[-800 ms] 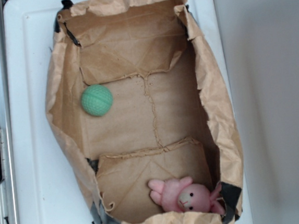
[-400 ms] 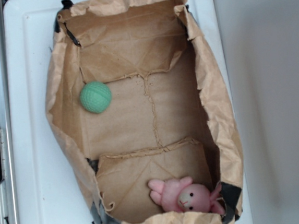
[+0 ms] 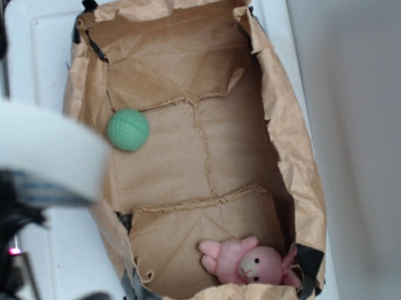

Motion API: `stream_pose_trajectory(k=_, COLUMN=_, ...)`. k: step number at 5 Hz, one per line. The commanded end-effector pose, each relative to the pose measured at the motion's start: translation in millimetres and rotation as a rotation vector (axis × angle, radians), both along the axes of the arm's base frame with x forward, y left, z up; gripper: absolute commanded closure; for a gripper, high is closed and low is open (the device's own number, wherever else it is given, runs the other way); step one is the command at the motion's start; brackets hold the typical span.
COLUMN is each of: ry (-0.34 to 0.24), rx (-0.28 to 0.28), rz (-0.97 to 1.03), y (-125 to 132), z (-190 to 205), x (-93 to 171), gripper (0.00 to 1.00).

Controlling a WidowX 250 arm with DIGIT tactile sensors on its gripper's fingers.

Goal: Grab the green ball.

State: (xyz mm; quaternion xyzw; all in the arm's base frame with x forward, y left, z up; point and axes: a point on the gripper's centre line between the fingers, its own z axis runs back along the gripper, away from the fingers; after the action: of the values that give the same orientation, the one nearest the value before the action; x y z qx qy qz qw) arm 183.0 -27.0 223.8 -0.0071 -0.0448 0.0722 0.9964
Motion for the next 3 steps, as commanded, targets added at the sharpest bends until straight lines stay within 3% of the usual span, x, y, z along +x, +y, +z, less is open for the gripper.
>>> stream_pose_trajectory(k=1, ry=-0.111, rx=0.035, rz=0.016, y=8.5, z=-26.0, x=62.1, gripper=0.0)
stream_pose_trajectory(k=3, ry=-0.078, rx=0.149, rz=-0.05, y=41.0, z=-66.3, x=79.9, gripper=0.0)
